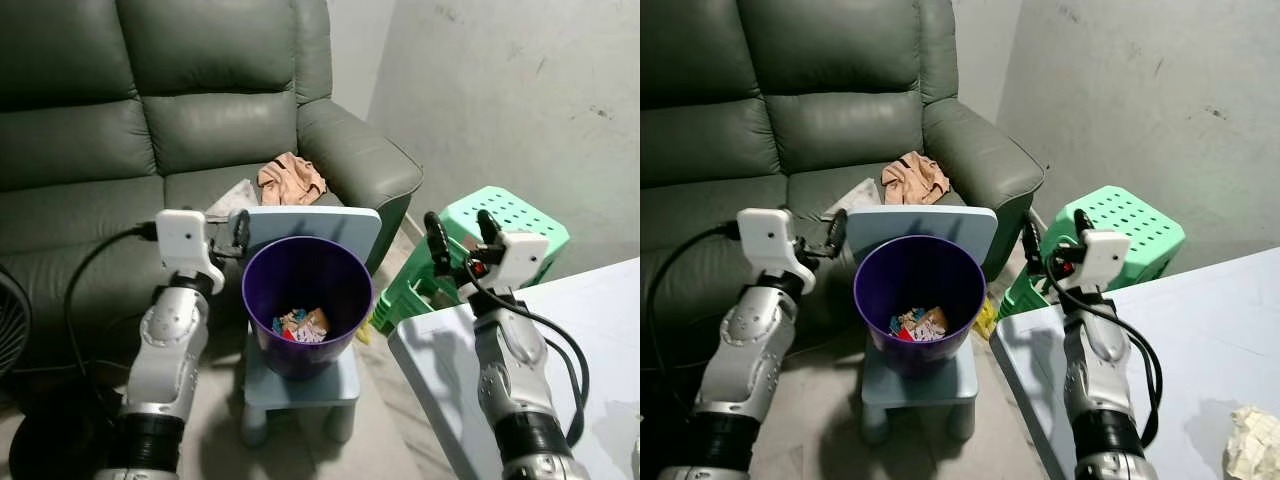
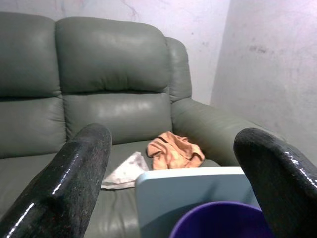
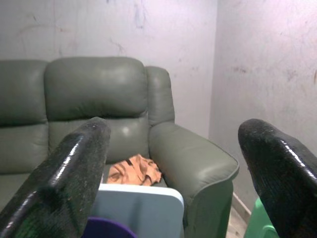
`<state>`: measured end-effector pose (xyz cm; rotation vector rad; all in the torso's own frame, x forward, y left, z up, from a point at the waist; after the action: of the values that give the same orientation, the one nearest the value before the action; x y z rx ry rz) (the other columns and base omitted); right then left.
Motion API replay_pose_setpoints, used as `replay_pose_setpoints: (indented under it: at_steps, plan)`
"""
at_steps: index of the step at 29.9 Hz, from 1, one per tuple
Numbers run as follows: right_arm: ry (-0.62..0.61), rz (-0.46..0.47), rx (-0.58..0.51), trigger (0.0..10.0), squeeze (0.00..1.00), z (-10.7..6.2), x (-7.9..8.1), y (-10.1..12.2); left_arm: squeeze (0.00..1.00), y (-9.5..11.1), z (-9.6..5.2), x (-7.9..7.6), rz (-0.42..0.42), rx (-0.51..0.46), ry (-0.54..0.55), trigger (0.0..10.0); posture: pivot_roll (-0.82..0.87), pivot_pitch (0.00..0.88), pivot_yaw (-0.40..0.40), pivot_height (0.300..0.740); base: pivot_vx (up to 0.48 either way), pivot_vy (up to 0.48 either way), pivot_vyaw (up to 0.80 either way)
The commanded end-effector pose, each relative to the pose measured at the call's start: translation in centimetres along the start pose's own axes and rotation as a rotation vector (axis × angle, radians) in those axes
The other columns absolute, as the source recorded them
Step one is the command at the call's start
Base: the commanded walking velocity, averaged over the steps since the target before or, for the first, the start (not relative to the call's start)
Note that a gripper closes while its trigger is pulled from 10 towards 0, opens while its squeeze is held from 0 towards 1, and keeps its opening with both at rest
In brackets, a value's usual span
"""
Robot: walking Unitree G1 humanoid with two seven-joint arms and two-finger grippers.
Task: Picking trash to rubbish bin
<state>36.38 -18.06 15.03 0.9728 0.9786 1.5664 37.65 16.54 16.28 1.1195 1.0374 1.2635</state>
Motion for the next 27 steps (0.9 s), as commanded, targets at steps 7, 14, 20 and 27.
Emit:
replay_pose_setpoints:
  at_steps: [7,14,20,27]
  plan:
    - [-0.03,-0.03,0.037,10.0,0.0,-1.2,0.4,-0.2,0.0,-0.7,0.3,-0.1,-0.023,0.022,-0.016,10.0,0.0,0.0,-0.07,0.74,0.0,0.0,0.0]
    - [-0.07,-0.066,0.115,10.0,0.0,-1.5,0.1,-1.0,0.0,-0.8,0.3,-0.1,-0.041,0.013,-0.011,10.0,0.0,0.0,-0.073,0.74,0.0,0.0,-0.29]
    - [-0.054,-0.093,0.138,10.0,0.0,-1.5,0.5,-1.1,0.0,-1.4,0.1,-0.1,-0.054,0.036,-0.013,10.0,0.0,0.0,-0.08,0.74,0.0,0.0,-0.67]
    - [-0.05,-0.099,0.148,10.0,0.0,-1.6,0.7,-1.1,0.0,-1.7,0.1,0.0,-0.066,0.051,-0.008,10.0,0.0,0.0,-0.084,0.74,0.0,0.405,-0.67]
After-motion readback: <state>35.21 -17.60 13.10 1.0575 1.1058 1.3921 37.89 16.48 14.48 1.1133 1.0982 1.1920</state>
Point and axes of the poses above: a point about 5 cm out from each wrist's last joint towards the gripper, its own z axis pointing out of the wrist towards the gripper, its own y axis along the axis of the wrist's last joint, x = y × z, the point moved 5 cm from there along z, pointing out of the wrist towards the gripper, and after that the axes turned 1 degree about z, right-handed, at the moved point
